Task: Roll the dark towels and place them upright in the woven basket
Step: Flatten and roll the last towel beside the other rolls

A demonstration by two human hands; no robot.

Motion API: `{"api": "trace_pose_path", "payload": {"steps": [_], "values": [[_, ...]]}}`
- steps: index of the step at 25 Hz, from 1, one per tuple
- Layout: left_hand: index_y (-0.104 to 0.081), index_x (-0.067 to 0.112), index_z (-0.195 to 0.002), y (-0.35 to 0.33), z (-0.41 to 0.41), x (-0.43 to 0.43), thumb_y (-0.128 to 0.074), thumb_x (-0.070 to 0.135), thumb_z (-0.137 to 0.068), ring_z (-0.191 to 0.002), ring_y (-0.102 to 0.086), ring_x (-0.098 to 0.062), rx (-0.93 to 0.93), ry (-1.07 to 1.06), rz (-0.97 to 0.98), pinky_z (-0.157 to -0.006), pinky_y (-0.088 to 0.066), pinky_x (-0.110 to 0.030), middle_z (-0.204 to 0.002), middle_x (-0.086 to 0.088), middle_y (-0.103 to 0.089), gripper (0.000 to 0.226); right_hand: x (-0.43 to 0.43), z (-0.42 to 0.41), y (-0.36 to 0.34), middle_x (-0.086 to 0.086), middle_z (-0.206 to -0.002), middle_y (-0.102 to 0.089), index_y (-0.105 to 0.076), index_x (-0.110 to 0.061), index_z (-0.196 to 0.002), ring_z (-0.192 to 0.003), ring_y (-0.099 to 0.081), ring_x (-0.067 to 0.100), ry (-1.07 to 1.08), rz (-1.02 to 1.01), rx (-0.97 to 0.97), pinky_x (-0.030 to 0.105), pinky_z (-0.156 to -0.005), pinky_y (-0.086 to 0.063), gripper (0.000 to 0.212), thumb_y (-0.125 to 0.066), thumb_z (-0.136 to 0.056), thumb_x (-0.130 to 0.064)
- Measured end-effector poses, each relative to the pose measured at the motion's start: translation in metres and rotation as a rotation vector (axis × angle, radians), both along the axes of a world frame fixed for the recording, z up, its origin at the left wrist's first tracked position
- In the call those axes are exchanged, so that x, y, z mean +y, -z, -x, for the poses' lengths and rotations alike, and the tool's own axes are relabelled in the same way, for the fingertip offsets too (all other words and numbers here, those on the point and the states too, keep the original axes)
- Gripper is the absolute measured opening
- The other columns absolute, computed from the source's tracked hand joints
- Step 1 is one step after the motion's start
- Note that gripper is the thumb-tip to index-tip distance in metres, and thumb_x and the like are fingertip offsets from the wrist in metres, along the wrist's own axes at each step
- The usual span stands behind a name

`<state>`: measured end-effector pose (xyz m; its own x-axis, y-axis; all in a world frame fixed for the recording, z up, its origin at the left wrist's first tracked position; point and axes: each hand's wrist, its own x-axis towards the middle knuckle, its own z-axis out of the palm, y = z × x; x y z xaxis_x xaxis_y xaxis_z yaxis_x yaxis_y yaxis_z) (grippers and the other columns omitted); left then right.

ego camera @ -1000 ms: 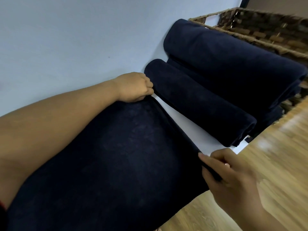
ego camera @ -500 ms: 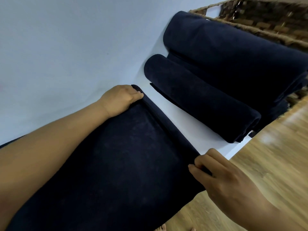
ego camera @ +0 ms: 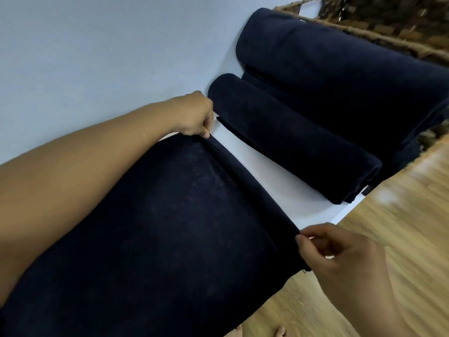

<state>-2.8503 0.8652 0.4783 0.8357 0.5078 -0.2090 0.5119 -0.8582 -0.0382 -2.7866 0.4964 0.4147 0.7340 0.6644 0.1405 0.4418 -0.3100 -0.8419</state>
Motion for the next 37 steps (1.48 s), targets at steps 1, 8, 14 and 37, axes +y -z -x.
{"api": "trace_pose_path", "payload": {"steps": [1, 8, 14, 37], "values": [[-0.066, 0.030, -0.071, 0.000, -0.006, 0.000, -0.077, 0.022, -0.080, -0.089, -0.063, -0.023, 0.038, 0.013, -0.029, -0.072, -0.049, -0.034, -0.081, 0.005, -0.060, 0.017, 0.002, -0.003, -0.001, -0.011, -0.054, -0.061, -0.068, -0.031, -0.064, -0.053, -0.058, 0.008, -0.015, 0.054, 0.024, 0.006, -0.048, -0.038, 0.022, -0.079, -0.073, -0.014], [-0.071, 0.023, -0.110, 0.015, 0.015, 0.013, -0.069, 0.006, -0.086, -0.102, -0.047, -0.006, -0.080, 0.356, 0.087, -0.094, -0.038, -0.024, -0.106, 0.013, -0.062, 0.029, 0.005, 0.014, 0.000, -0.011, -0.084, -0.056, -0.065, -0.026, -0.097, -0.064, -0.053, 0.006, -0.113, 0.225, -0.371, 0.013, -0.050, -0.040, 0.016, -0.067, -0.084, -0.016], [-0.074, 0.036, -0.100, 0.040, 0.049, 0.025, -0.073, 0.007, -0.085, -0.106, -0.061, -0.010, -0.502, -0.060, 0.519, -0.092, -0.041, -0.017, -0.111, 0.021, -0.068, 0.032, -0.004, 0.004, 0.018, -0.008, -0.088, -0.060, -0.078, -0.022, -0.100, -0.067, -0.054, 0.001, -0.164, -0.008, -0.356, 0.010, -0.058, -0.045, 0.025, -0.061, -0.089, -0.037], [-0.053, 0.007, -0.077, 0.046, 0.056, 0.011, -0.064, 0.018, -0.072, -0.069, -0.052, -0.030, -0.388, 0.342, -0.348, -0.052, -0.031, -0.029, -0.078, -0.007, -0.053, 0.017, 0.015, 0.001, 0.024, 0.001, -0.077, -0.054, -0.077, -0.005, -0.092, -0.065, -0.048, 0.009, -0.130, -0.179, -0.549, 0.014, -0.058, -0.040, 0.019, -0.066, -0.077, -0.007]]}}
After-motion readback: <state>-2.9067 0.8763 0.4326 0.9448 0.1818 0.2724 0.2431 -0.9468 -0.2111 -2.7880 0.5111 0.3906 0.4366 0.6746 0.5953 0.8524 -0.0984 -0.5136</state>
